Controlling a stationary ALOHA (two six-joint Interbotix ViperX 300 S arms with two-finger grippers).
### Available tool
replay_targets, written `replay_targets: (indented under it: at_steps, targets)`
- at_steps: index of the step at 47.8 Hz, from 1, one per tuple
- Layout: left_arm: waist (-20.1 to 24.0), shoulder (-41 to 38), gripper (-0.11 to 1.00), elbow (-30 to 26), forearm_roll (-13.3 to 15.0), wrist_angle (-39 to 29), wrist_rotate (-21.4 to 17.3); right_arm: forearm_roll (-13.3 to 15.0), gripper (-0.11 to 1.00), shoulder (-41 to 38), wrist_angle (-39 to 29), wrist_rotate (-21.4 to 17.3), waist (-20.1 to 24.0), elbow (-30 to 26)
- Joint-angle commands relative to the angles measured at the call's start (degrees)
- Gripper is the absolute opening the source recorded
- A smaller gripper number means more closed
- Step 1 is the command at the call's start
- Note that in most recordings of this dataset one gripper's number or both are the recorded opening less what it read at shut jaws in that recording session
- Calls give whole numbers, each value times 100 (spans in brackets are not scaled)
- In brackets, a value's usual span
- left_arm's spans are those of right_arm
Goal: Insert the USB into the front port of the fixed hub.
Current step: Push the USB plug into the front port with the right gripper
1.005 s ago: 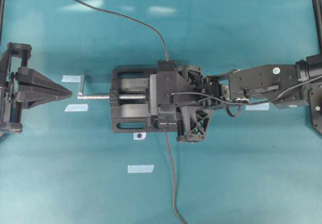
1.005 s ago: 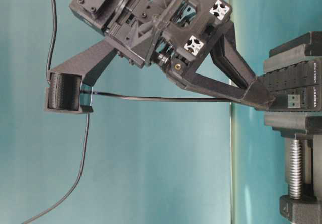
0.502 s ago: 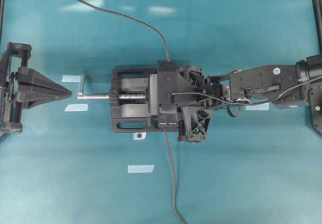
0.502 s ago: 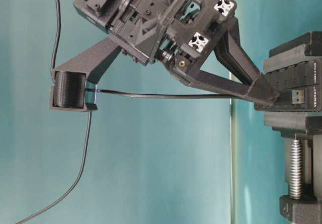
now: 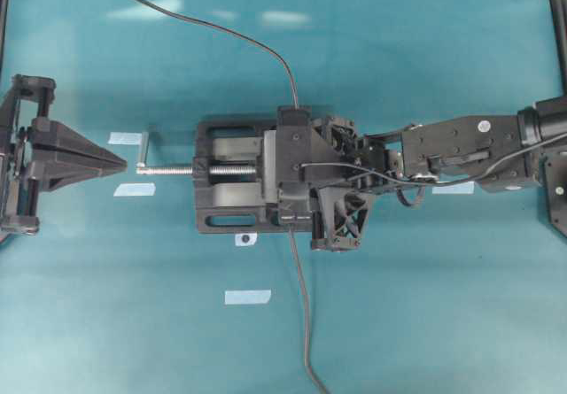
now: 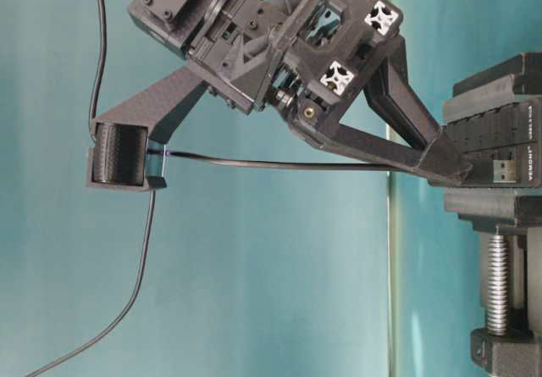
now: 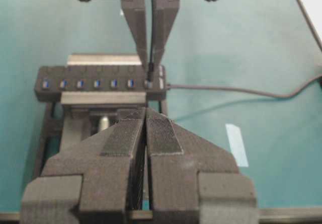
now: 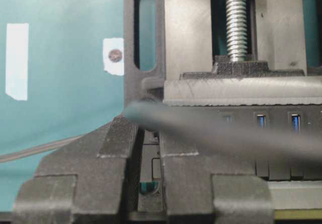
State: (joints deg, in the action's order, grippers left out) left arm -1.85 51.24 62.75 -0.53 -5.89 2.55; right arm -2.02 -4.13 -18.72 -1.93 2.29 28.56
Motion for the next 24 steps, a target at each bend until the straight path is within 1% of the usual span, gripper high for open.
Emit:
replay_targets:
  at_steps: [1, 15, 24]
  targets:
    - [0, -26, 0, -79, -18, 35, 9, 9, 8, 62, -88, -53, 0, -35]
    - [-9, -18, 0, -79, -18, 35, 9, 141, 8, 97, -369, -35, -18, -70]
    - [0, -26, 0, -70, -18, 35, 9, 176, 8, 53, -369, -35, -18, -88]
